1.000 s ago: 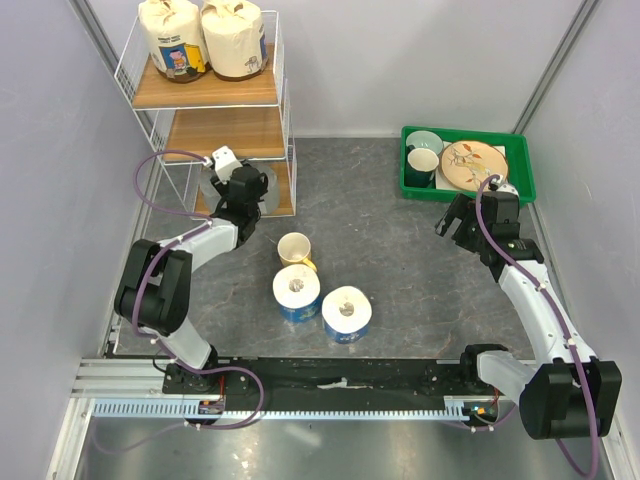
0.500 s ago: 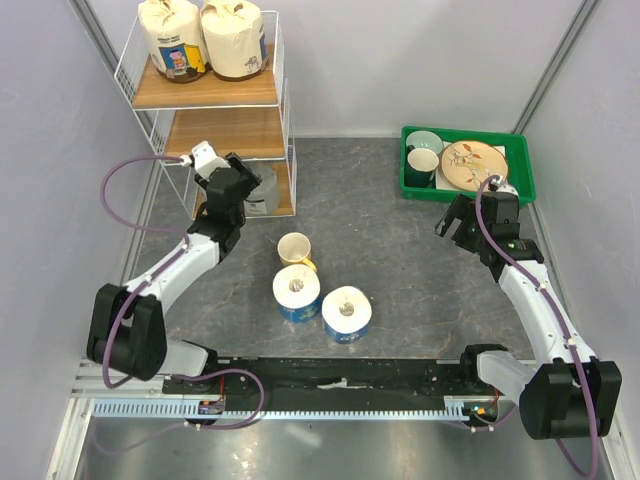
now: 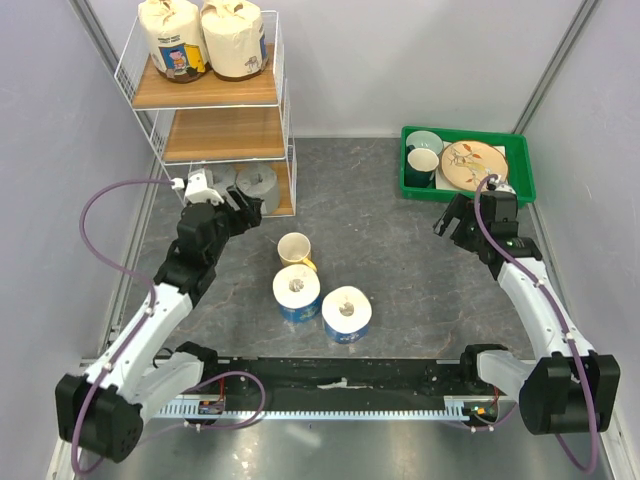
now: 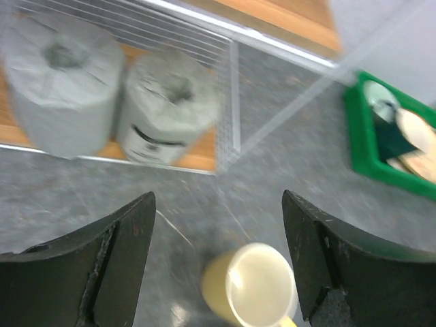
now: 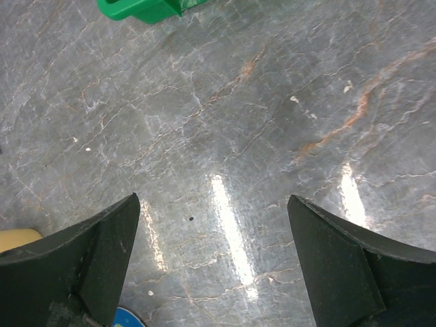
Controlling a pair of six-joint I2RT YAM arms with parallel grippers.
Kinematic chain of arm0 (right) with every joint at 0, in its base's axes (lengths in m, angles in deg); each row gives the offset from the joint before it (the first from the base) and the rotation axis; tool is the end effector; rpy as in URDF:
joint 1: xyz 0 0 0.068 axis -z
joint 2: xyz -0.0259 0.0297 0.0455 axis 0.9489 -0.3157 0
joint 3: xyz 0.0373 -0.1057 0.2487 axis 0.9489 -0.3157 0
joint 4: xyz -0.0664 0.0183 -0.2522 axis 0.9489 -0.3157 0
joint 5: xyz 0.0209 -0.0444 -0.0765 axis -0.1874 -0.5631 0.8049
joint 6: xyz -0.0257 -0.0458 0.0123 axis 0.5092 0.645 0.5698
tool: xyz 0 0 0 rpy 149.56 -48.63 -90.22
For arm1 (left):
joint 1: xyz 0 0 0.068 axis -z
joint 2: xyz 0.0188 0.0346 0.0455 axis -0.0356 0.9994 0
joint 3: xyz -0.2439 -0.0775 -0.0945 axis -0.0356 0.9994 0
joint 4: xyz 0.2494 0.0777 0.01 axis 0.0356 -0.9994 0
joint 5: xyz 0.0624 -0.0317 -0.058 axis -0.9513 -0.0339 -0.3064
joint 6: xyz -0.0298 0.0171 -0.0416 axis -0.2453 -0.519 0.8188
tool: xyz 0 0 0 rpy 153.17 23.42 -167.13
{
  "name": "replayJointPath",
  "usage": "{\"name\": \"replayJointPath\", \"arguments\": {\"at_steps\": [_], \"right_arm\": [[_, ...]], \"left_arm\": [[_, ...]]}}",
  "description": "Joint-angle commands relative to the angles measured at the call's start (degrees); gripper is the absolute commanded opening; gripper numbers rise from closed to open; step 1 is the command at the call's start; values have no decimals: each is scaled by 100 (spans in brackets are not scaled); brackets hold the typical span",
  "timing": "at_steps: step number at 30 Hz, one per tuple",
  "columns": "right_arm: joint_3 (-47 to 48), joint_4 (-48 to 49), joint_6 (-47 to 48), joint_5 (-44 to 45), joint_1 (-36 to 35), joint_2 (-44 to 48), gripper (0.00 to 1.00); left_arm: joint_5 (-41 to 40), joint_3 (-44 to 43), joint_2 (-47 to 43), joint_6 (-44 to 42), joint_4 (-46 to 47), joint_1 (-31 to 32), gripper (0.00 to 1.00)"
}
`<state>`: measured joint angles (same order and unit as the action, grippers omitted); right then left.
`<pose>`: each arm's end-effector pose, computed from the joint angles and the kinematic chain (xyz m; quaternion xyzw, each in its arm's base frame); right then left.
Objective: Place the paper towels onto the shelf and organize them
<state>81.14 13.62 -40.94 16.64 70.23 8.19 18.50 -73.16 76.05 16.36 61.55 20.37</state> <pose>0.2322 0.0054 0.2691 0.2149 0.8829 0.1046 0.4042 0.2177 -0.0642 0.3018 -0.1306 0.7727 -0.1653 0.5988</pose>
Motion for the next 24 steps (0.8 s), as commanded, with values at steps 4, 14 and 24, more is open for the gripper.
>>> {"name": "replayJointPath", "arguments": {"at_steps": [4,14,24], "right_arm": [[-143,429,-161,-366,14,-194,98],[-178,491,-223,-313,14,-133,98],[-284,570,-249,-392,22,-98,98]], "left_arm": [[2127,-174,-316,434,-2099,-22,81],[2974,335,-612,12,-3076,75,81],[2642,-51,0,-156,-3279,978,81]]}}
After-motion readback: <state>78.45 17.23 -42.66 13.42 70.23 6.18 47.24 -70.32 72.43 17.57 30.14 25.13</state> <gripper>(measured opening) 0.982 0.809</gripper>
